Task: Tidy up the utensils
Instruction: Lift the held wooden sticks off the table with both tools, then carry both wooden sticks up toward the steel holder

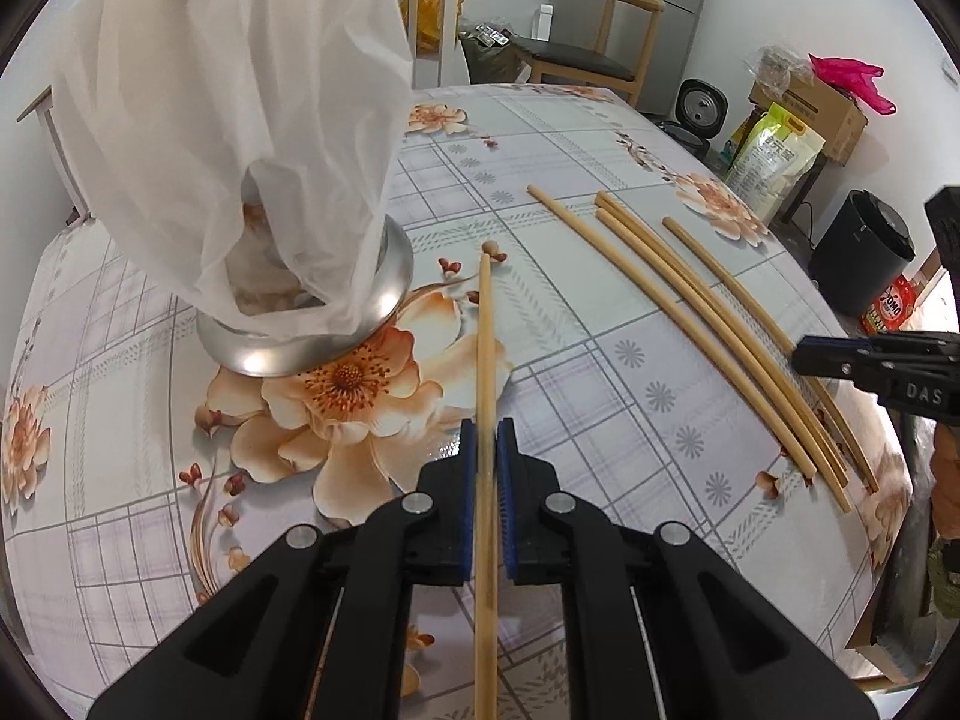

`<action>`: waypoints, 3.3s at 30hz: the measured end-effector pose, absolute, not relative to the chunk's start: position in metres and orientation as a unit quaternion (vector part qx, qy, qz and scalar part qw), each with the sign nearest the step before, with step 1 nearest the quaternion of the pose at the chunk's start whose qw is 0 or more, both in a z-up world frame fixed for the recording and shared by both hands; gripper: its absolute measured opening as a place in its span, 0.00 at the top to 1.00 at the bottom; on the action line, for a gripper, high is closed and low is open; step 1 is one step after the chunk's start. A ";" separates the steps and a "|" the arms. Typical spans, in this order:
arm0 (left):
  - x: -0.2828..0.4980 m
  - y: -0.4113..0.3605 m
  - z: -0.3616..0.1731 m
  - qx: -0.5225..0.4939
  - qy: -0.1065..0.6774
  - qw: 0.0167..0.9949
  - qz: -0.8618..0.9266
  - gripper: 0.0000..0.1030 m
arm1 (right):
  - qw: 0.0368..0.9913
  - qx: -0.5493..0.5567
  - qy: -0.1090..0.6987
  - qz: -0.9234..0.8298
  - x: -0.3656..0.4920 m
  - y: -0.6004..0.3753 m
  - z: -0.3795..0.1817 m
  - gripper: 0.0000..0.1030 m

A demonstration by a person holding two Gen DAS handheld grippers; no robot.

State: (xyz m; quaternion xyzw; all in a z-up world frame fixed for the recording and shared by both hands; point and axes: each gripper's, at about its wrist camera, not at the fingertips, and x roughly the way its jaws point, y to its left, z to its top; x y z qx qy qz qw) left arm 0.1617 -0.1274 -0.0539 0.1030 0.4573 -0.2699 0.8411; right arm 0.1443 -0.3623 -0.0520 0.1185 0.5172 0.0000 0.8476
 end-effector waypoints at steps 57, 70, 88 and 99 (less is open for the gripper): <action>0.215 -0.176 -0.056 0.188 0.493 0.805 -0.269 0.82 | 0.849 0.054 0.525 -0.019 0.181 -0.352 -0.053 0.94; 0.213 -0.180 -0.058 0.197 0.483 0.808 -0.275 0.90 | 0.855 0.046 0.516 -0.033 0.188 -0.349 -0.054 0.96; 0.207 -0.156 -0.040 0.156 0.467 0.826 -0.275 0.94 | 0.879 0.097 0.466 -0.025 0.171 -0.354 -0.022 0.96; 0.186 -0.120 0.010 0.104 0.435 0.844 -0.297 0.94 | 0.902 0.130 0.411 0.011 0.154 -0.350 0.023 0.96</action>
